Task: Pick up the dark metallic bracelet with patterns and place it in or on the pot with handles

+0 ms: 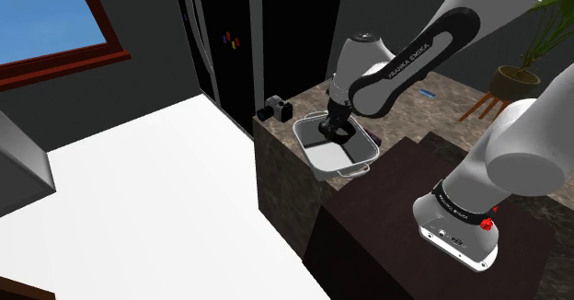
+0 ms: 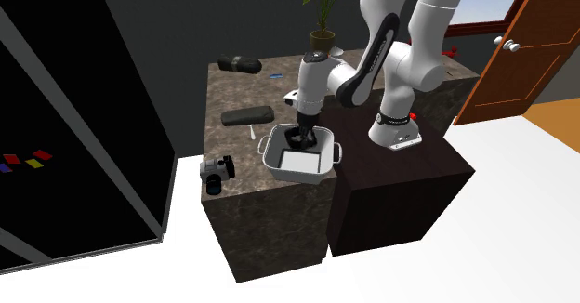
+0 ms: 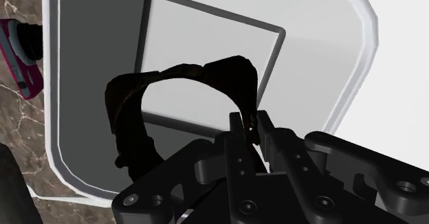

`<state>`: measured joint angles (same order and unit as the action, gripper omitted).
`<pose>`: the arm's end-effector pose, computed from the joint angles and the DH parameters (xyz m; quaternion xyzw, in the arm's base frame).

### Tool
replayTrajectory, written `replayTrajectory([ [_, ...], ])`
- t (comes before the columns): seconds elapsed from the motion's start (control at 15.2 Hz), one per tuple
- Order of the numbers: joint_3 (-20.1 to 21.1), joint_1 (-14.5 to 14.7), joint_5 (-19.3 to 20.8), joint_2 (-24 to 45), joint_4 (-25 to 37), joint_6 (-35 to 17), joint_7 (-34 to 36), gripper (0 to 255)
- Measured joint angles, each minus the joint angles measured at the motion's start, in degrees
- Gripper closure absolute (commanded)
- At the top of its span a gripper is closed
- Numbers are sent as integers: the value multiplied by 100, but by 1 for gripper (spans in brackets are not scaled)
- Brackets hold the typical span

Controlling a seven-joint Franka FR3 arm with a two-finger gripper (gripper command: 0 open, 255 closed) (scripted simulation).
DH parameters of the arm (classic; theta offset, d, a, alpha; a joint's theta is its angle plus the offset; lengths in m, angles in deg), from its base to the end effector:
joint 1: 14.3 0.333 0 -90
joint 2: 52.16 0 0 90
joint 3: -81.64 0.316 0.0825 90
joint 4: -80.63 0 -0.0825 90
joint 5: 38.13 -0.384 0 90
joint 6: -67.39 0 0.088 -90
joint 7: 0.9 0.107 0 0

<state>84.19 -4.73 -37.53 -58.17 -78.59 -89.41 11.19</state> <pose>0.3815 0.0818 0.2490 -0.9995 -0.0050 -0.0315 0.0021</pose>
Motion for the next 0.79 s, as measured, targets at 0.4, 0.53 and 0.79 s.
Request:
replayTrajectory([
  [0.4,-9,-22,47,330,7,-327,15,255],
  [0.53,-8,-21,48,334,5,-333,18,255],
  [0.79,-8,-21,48,335,5,-336,18,0],
])
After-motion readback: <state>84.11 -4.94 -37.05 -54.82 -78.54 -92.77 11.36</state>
